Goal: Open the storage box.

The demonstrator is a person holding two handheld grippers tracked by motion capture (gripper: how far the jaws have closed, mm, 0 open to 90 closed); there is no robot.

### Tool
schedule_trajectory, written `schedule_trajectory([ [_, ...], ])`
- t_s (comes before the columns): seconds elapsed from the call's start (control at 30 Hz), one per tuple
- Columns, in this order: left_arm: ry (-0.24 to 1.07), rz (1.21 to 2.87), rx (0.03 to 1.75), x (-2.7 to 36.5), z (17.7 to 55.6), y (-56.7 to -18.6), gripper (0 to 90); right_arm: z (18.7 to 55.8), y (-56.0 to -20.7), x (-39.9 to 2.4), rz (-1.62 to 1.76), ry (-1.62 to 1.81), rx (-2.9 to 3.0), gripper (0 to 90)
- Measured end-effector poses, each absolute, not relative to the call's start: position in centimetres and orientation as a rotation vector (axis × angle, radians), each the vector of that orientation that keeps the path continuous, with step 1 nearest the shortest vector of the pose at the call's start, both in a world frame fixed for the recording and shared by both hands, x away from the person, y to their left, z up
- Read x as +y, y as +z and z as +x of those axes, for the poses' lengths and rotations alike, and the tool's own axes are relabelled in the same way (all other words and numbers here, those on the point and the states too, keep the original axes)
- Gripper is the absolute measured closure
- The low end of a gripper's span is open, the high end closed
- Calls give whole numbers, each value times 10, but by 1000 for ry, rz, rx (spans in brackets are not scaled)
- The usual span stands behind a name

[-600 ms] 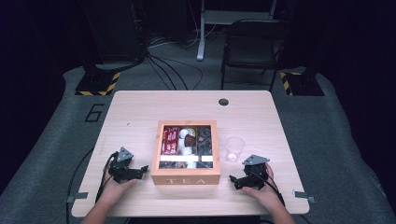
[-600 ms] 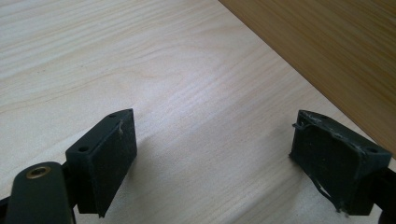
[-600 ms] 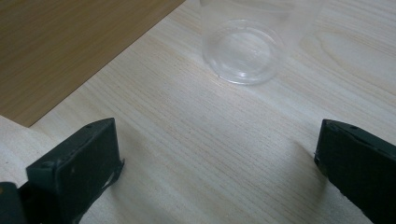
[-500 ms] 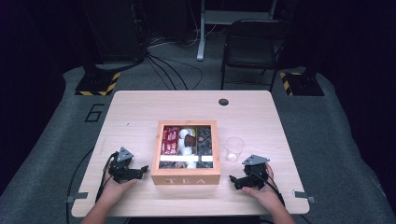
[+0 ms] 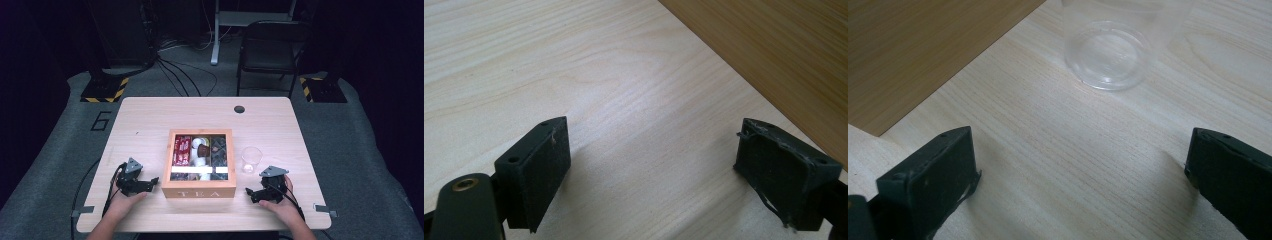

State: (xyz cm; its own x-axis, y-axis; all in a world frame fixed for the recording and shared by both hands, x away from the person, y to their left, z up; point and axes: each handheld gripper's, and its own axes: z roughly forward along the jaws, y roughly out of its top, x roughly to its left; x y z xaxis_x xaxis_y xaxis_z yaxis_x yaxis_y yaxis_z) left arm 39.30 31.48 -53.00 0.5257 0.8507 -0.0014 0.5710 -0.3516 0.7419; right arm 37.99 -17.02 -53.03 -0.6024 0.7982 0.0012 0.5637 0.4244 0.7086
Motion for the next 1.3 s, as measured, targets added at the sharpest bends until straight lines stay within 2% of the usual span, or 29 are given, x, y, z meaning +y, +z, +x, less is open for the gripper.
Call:
schedule_trajectory([
  [0.47,504,2087,1171,314,392,-527,156,379,-530,-171,1150,994,2345,26],
  [0.57,499,2084,1181,313,392,-526,167,377,-529,-172,1132,999,2350,74],
  [0.67,496,2098,1190,313,393,-525,167,376,-525,-173,1139,991,2368,168],
  [0.83,501,2096,1203,314,393,-523,223,376,-521,-173,1139,976,2373,287],
  [1.0,495,2117,1195,316,392,-518,294,372,-516,-169,1080,944,2372,323],
  [1.3,470,2080,1224,318,391,-516,333,367,-508,-159,1070,960,2369,359],
])
